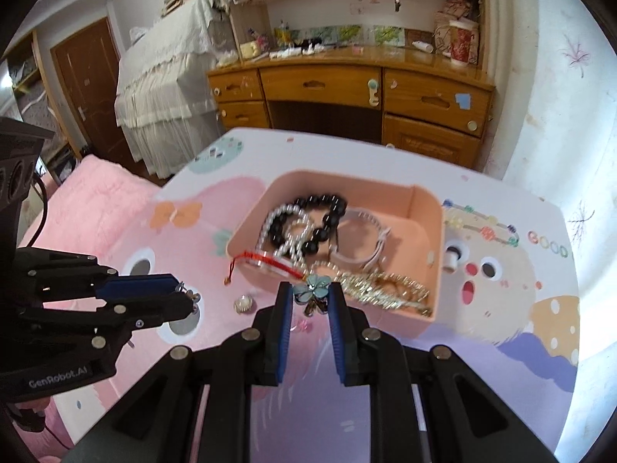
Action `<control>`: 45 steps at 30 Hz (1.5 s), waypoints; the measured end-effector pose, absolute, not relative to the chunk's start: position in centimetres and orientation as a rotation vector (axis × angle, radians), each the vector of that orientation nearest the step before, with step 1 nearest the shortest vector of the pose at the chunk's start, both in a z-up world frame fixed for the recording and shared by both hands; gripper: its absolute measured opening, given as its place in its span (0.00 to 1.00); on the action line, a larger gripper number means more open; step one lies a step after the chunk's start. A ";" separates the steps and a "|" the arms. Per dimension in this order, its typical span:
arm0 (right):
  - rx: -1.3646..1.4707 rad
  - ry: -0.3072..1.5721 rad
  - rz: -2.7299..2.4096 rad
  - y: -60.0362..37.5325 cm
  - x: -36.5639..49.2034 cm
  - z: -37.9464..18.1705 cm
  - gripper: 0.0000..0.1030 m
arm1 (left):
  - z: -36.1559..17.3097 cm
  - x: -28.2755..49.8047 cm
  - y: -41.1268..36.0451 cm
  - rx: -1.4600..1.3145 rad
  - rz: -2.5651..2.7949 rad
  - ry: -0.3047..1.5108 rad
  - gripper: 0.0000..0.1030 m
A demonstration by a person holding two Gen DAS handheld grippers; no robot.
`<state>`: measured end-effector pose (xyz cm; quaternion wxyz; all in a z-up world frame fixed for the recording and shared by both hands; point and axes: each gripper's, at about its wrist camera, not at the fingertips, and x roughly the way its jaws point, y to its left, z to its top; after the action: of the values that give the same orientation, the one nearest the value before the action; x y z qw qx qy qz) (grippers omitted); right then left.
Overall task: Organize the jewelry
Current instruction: 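Carry both flower earrings in the grippers over the pink box, then open both grippers to drop the flower earrings into the box, then grasp the pink-stone ring with the right gripper while the left gripper grasps the red-stone ring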
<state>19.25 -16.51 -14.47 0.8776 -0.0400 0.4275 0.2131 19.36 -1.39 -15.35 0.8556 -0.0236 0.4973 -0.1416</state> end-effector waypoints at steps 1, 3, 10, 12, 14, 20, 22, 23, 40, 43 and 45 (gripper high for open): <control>-0.082 0.882 0.440 -16.7 19.4 -14.1 0.18 | -15.0 19.6 -1.5 -0.051 -0.296 1.038 0.14; -0.077 0.865 0.434 -17.2 19.7 -13.4 0.18 | -14.0 20.3 -1.6 -0.065 -0.299 1.011 0.14; -0.042 0.823 0.401 -18.7 21.3 -11.8 0.18 | -11.8 23.0 -2.2 -0.065 -0.289 0.925 0.14; -0.040 0.816 0.389 -19.0 21.7 -11.4 0.18 | -11.5 23.7 -2.4 -0.067 -0.284 0.910 0.14; -0.034 0.808 0.383 -19.3 22.1 -11.0 0.18 | -11.1 24.3 -2.5 -0.070 -0.282 0.890 0.14; 0.037 0.792 0.371 -20.3 23.4 -10.2 0.19 | -10.6 25.6 -2.8 -0.095 -0.301 0.833 0.26; 0.092 0.837 0.366 -20.8 24.2 -10.8 0.44 | -11.0 25.9 -3.0 -0.055 -0.263 0.858 0.55; 0.125 0.882 0.357 -21.1 24.6 -11.3 0.51 | -11.1 25.9 -3.1 -0.043 -0.245 0.862 0.58; 0.380 1.085 0.338 -22.9 23.4 -14.7 0.53 | -15.0 19.6 0.8 -0.117 -0.102 0.952 0.76; 0.457 1.161 0.379 -22.5 23.2 -16.1 0.53 | -16.4 17.3 1.4 -0.128 -0.075 0.961 0.76; 0.492 1.224 0.392 -21.8 23.0 -17.2 0.53 | -17.4 15.9 1.6 -0.149 -0.070 0.976 0.76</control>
<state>23.03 -21.83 -17.20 0.7725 0.2268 0.5648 0.1810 15.88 1.60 -17.42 0.8800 -0.0716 0.4683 -0.0336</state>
